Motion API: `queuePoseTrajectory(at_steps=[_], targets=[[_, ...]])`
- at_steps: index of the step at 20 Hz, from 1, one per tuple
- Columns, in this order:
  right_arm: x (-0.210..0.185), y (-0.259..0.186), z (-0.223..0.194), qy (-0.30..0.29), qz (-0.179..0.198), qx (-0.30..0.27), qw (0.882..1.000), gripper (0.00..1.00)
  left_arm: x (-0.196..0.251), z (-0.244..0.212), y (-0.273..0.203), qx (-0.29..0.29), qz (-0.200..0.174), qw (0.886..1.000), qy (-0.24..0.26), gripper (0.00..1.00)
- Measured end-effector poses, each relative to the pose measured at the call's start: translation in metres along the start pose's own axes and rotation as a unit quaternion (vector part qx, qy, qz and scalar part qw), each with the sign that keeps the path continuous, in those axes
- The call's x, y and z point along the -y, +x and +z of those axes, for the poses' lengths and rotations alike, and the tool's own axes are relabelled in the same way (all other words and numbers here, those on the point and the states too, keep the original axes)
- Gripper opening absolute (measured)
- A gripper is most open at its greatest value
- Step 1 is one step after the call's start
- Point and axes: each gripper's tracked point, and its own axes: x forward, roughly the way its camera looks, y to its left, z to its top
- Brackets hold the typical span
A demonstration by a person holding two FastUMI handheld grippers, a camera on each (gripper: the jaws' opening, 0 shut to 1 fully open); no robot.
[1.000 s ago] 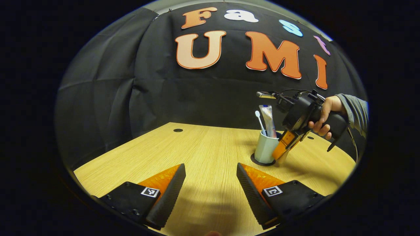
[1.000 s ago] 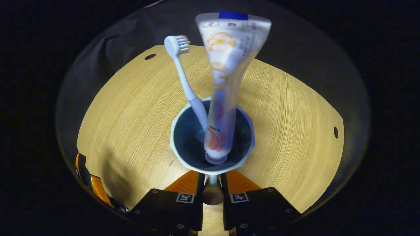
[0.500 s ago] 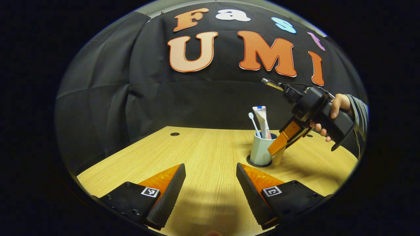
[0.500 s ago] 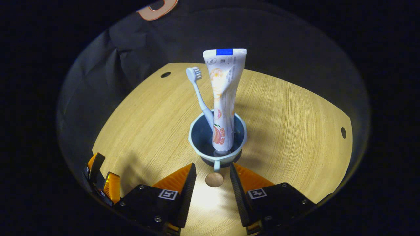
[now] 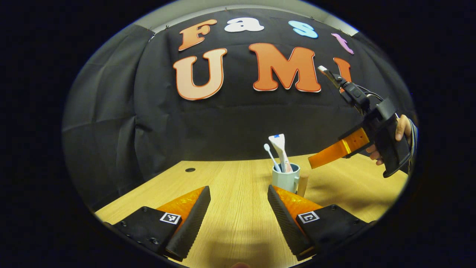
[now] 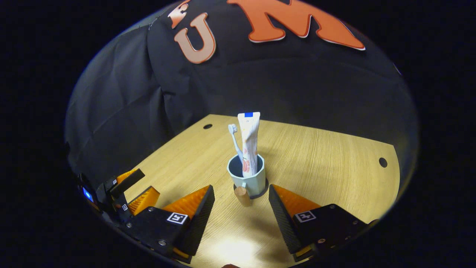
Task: Put the toothbrush and toothpaste on the desktop into the cup, then pick up the cup and place it on the coaster on the desktop.
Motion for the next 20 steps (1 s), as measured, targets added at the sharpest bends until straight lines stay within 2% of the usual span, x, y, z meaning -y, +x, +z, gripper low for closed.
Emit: queuePoseTrajectory(at_steps=[5,9,13,17,18,20], targets=[[0.022,-0.043,0.012,-0.027,-0.039,0.101,0.994,0.89,0.025,0.03,0.001,0.047,-0.022,0.999,-0.002,0.98],[0.043,-0.077,0.013,-0.065,-0.104,0.175,0.977,0.89,0.042,0.047,0.001,0.074,-0.034,0.997,-0.011,0.98],[0.038,-0.096,-0.008,-0.077,-0.112,0.206,0.969,0.89,0.054,0.057,0.002,0.094,-0.043,0.994,-0.025,0.98],[0.058,-0.116,-0.009,-0.089,-0.175,0.242,0.95,0.9,0.067,0.062,-0.001,0.108,-0.053,0.992,-0.024,0.96],[0.063,-0.12,-0.01,-0.089,-0.19,0.251,0.945,0.9,0.069,0.063,-0.003,0.111,-0.053,0.992,-0.022,1.0],[0.068,-0.125,-0.013,-0.087,-0.203,0.264,0.939,0.9,0.075,0.062,-0.003,0.114,-0.055,0.992,-0.021,1.0]])
